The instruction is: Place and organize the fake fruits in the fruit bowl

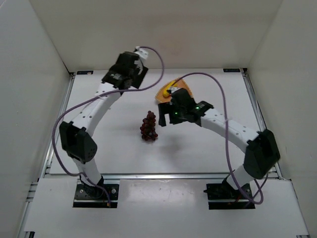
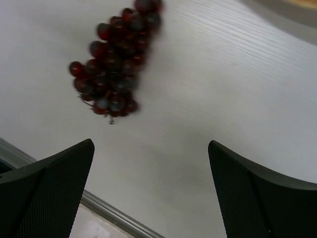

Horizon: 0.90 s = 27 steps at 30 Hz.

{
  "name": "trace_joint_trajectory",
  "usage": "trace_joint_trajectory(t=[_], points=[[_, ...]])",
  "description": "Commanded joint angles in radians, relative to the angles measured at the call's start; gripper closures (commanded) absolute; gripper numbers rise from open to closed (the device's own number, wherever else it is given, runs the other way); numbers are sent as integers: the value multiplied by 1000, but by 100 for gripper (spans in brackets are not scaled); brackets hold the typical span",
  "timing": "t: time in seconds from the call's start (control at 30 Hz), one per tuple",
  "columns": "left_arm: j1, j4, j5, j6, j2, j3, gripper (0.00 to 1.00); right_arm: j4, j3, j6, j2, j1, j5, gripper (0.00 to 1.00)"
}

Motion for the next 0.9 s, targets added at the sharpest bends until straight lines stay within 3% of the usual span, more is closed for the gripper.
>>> trace_joint_trajectory(t=[0.0,0.1,0.3,0.4,0.6,0.73,0.77,0.87], points=[[127,-61,-95,-36,-133,-95,0,13,129,49,139,97,28,0],[214,-115,-95,-70,-190,-179,0,13,262,138,286,142,27,0],[334,-191,-24,-116,-280,-299,0,-281,652,249,648,183,134,0],[357,-210,-14,-137,-290,-324,0,-367,729,285,739,193,194,0],[377,-220,34,-156,-308,-342,0,-421,708,309,788,202,243,0],[377,-229,43,-175,-308,-342,0,-410,671,298,788,202,214,15],[377,-229,52,-175,-308,-342,0,-401,660,289,788,202,214,30],[377,-229,52,-185,-308,-351,0,-376,633,289,746,202,212,50]])
